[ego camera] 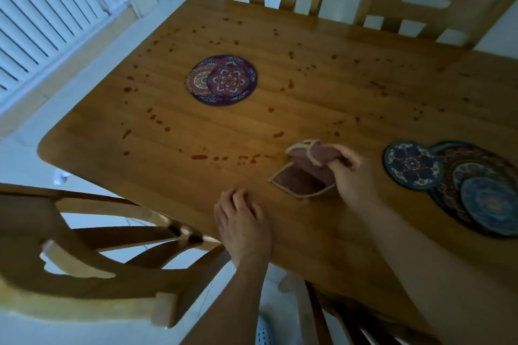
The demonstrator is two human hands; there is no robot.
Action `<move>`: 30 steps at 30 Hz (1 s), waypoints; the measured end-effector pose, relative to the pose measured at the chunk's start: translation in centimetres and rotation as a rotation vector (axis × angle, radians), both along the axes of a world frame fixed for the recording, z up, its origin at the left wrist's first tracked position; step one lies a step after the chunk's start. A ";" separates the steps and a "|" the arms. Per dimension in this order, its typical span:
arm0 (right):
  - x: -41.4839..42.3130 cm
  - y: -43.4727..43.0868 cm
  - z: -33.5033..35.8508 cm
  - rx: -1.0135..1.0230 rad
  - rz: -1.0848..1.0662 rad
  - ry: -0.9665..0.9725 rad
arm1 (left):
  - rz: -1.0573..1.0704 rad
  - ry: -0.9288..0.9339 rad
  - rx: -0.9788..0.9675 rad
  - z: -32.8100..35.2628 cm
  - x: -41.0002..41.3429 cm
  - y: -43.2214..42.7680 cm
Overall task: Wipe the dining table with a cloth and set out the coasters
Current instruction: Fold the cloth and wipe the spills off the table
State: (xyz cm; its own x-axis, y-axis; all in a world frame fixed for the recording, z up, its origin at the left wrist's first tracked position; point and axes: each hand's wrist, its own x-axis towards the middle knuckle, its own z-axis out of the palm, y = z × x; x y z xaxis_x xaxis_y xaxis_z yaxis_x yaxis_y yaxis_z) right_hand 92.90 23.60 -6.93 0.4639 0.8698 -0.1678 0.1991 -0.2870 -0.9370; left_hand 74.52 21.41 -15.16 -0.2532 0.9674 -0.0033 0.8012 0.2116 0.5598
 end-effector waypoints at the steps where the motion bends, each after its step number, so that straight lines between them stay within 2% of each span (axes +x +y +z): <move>1: 0.3 0.0 1.2 0.008 -0.066 0.126 | 0.027 -0.073 -0.024 0.5 -0.1 0.3; 3: 1.1 0.1 3.5 0.042 -0.131 0.300 | 0.092 -0.231 -0.062 2.0 -0.1 1.1; 5: 2.0 0.5 5.3 0.070 -0.115 0.388 | 0.109 -0.437 -0.073 4.7 0.3 2.2; 7: 2.2 0.8 7.0 0.097 -0.070 0.424 | -0.007 -0.656 -0.054 8.1 1.2 3.3; 10: 2.0 1.1 9.1 0.135 -0.007 0.522 | -0.188 -0.866 0.002 13.6 3.6 4.4; 12: 1.7 0.9 10.6 0.137 0.100 0.632 | -0.204 -0.985 -0.081 16.8 5.1 4.8; 15: 1.1 0.5 12.1 0.109 0.184 0.695 | -0.144 -1.026 -0.295 18.6 6.1 5.8; 18: 1.0 0.2 12.3 0.053 0.181 0.635 | -0.120 -1.169 -0.391 19.0 5.9 6.3; 20: 1.2 0.1 12.3 0.092 0.115 0.629 | -0.124 -1.244 -0.366 18.9 5.5 6.4; 25: 3.0 -0.2 12.9 0.244 -0.074 0.886 | 0.045 -1.471 -0.277 19.1 4.1 6.5; 30: 3.9 -0.4 12.4 0.231 -0.156 0.966 | 0.070 -1.464 -0.152 19.6 3.6 6.9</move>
